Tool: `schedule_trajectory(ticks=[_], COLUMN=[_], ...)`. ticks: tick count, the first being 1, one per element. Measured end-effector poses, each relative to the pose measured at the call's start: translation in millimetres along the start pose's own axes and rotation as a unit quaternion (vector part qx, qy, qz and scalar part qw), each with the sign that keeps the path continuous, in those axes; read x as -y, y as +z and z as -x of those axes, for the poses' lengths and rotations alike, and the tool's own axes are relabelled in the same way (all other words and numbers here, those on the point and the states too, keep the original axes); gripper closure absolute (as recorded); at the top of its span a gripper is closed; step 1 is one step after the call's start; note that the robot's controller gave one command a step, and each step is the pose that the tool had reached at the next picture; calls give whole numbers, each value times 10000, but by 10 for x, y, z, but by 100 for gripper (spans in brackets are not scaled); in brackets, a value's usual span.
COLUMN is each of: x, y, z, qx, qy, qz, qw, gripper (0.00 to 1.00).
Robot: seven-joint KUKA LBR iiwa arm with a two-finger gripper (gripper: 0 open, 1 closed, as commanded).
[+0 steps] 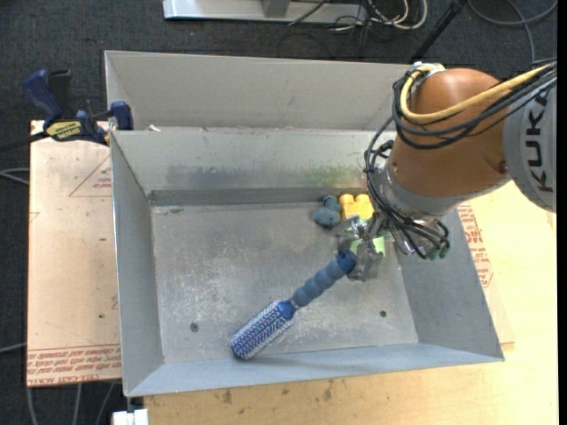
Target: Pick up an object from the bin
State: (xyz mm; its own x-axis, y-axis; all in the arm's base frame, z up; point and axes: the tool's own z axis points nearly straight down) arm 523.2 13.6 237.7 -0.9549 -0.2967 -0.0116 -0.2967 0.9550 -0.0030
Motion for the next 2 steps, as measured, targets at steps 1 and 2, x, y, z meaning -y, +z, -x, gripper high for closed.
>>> schedule_trajectory(ticks=[1,2], x=[58,56], y=[349,344], z=[89,90], qx=[-44,-39], qy=[-3386,-3382], qz=[39,40], qw=[9409,9411], gripper=[100,0])
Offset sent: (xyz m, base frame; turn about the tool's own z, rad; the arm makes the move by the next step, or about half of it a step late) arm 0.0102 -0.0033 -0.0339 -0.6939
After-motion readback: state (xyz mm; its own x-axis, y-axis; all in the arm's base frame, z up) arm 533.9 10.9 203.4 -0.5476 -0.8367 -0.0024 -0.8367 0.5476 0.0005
